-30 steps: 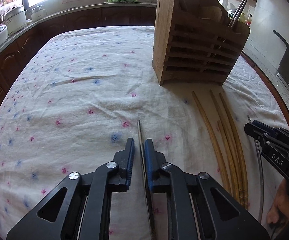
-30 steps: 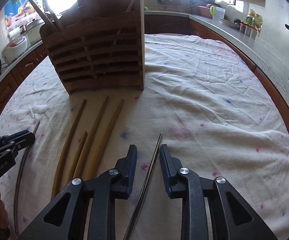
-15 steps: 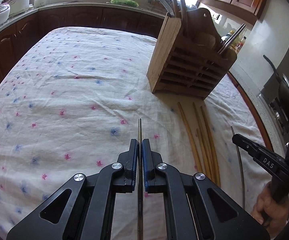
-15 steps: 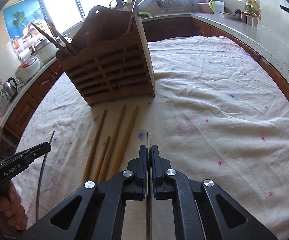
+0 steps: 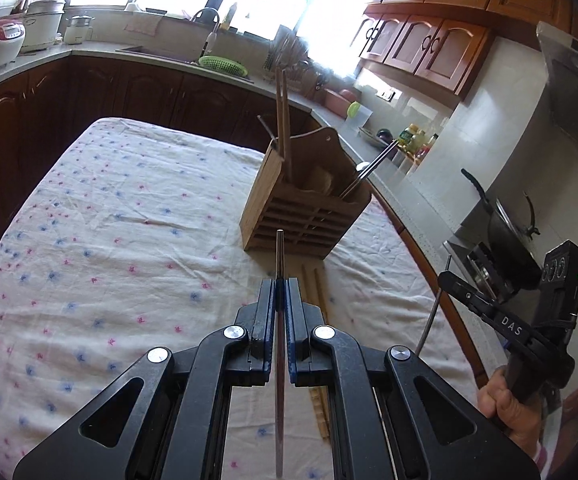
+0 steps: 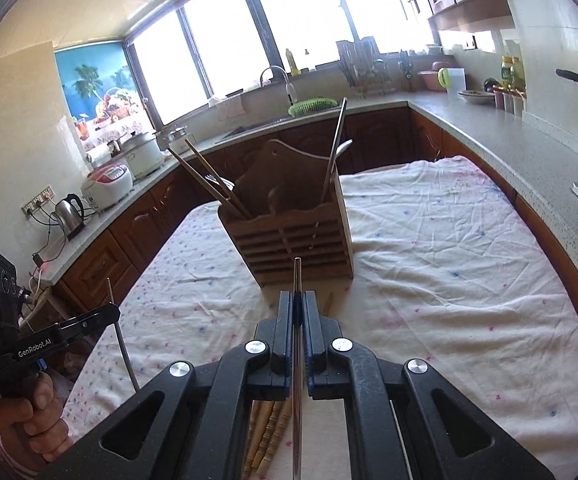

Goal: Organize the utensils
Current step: 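Lift both metal chopsticks upright and carry them over the wooden holder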

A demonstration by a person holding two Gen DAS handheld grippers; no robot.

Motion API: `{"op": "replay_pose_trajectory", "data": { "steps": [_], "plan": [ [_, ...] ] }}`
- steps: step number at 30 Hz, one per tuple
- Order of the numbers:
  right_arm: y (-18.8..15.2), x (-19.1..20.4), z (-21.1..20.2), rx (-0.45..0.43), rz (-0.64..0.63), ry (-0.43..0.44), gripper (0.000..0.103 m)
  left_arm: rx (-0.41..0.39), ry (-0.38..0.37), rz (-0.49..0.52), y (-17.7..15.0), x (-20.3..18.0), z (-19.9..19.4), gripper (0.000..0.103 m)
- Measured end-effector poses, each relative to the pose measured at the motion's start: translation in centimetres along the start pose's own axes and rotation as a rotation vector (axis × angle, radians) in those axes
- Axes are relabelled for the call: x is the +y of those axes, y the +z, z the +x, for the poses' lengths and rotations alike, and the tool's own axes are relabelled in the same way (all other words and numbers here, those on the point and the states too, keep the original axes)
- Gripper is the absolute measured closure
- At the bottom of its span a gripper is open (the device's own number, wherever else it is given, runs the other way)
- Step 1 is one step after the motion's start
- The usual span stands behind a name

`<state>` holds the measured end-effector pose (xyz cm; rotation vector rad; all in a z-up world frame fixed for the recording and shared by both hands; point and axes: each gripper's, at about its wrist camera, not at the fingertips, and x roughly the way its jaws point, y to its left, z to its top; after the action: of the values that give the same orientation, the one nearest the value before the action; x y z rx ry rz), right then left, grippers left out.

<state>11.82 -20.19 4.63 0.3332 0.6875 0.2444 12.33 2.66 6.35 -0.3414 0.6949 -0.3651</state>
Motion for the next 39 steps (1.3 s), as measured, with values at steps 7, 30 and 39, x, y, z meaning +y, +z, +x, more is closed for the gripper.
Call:
{"op": "replay_pose_trajectory", "data": {
  "steps": [7,30,39],
  "plan": [
    [1.7,0.7,-2.5,-0.078,-0.012,0.011,0.098,-0.048,-0.025,0.01,0.7,-1.0,-2.1,0.099],
    [4.2,0.1,-3.7,-0.148,-0.015,0.023,0.098,-0.171,-0.022,0.037,3.7,-2.4,-3.0,0.099],
    [9.1,0.4,-3.6,-0.252,-0.031,0.03,0.098,-0.308,-0.004,0.097,9.0,-4.9,-2.4,0.099]
  ]
}}
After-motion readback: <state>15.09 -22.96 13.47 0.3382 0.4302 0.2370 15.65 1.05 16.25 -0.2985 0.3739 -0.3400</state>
